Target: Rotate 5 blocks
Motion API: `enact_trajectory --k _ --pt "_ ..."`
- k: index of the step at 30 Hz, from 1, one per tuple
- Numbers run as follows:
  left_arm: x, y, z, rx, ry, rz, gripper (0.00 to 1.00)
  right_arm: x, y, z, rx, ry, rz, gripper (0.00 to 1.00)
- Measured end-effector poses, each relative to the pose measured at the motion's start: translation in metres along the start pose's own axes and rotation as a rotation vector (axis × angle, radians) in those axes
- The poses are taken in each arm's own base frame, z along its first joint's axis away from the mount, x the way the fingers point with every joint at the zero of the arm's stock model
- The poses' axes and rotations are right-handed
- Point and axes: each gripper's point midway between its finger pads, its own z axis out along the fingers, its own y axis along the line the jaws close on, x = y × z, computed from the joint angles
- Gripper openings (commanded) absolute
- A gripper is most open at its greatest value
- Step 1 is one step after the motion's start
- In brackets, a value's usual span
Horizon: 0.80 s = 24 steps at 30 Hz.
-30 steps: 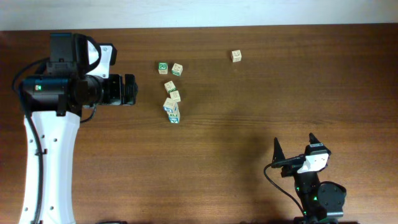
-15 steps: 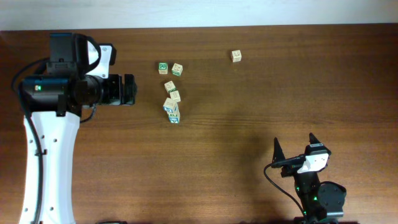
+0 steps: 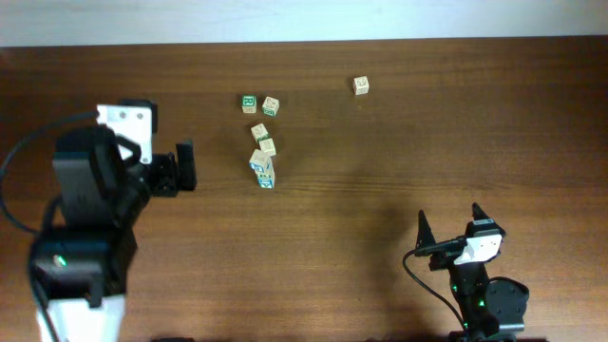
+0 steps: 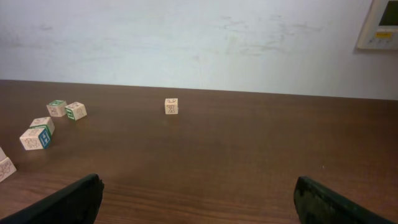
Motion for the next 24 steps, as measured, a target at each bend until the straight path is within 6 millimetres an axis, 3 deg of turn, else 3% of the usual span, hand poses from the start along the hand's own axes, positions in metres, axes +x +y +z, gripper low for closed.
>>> enact_trajectory --k 10,13,24 --pt "0.074 -0.005 -0.015 -0.047 -0.414 0.113 0.99 0.000 0.001 0.000 -0.004 0.000 0.000 0.98" --pt "0.083 -0.005 -0.019 -0.062 -0.515 0.126 0.99 0.000 0.001 0.000 -0.003 0.000 0.000 0.98" --pt "0.143 -0.009 0.000 -0.106 -0.601 0.237 0.99 0.000 0.001 0.000 -0.004 0.000 0.000 0.98"
